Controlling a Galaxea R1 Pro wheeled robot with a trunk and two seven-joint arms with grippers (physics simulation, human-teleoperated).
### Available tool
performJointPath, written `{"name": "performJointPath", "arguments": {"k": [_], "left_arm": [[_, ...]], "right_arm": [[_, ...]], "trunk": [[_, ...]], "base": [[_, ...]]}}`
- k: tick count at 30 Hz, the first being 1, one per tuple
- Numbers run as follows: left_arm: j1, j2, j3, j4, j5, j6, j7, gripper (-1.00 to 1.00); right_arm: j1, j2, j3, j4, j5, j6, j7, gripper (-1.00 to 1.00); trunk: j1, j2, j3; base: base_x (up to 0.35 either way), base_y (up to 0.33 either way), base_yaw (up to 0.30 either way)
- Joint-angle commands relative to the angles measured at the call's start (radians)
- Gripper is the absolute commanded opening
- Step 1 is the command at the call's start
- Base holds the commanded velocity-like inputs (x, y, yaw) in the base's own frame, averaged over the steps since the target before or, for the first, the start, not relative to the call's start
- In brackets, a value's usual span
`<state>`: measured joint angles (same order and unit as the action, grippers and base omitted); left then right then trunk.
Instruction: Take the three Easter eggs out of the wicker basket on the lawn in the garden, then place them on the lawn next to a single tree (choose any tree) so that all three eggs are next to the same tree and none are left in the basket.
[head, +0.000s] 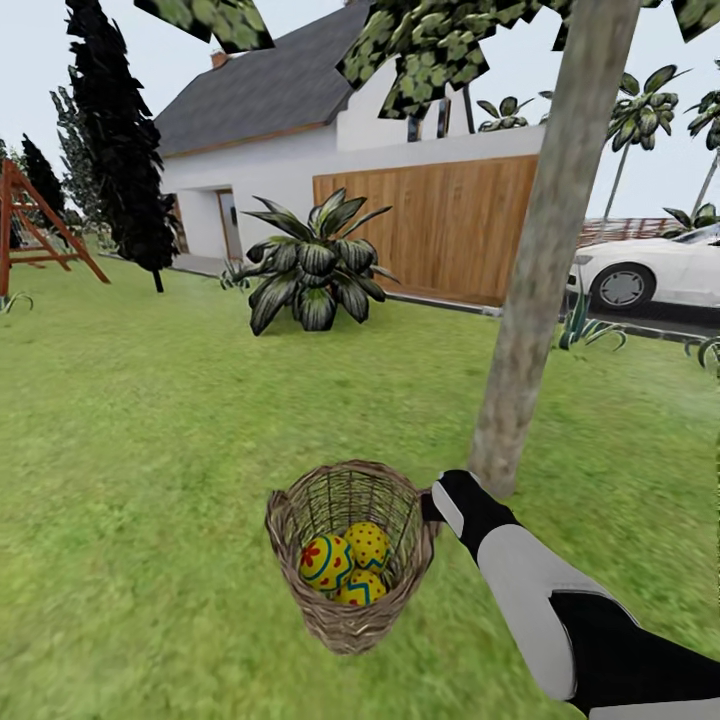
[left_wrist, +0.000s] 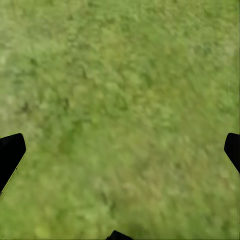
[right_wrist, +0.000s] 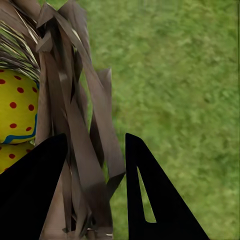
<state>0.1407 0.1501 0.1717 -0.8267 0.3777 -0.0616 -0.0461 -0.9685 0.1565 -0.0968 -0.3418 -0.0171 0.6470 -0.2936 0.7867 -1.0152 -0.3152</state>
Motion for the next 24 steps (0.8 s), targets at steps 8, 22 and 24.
{"name": "performJointPath", "arguments": {"k": [8,22,24], "left_arm": [[0.0,0.0,0.0,0.0,0.01,-0.001,-0.005,1.0],[0.0,0.0,0.0,0.0,0.01,-0.025,-0.006,1.0],[0.0,0.0,0.0,0.0,0.01,-0.028,-0.006,1.0]], "right_arm": [[-0.001,0.002,-0.011,-0.002,-0.011,0.0,-0.004,-1.0],[-0.001,0.002,-0.01,-0.002,-0.011,0.0,-0.004,-1.0],[-0.001,0.003,-0.01,-0.002,-0.011,0.0,-0.004,-1.0]], "trunk": [[0.001,-0.001,0.008],[0.001,-0.001,0.021],[0.001,-0.001,0.021]], "base": [[0.253,0.242,-0.191],[0.266,0.046,-0.161],[0.32,0.148,-0.012]]}}
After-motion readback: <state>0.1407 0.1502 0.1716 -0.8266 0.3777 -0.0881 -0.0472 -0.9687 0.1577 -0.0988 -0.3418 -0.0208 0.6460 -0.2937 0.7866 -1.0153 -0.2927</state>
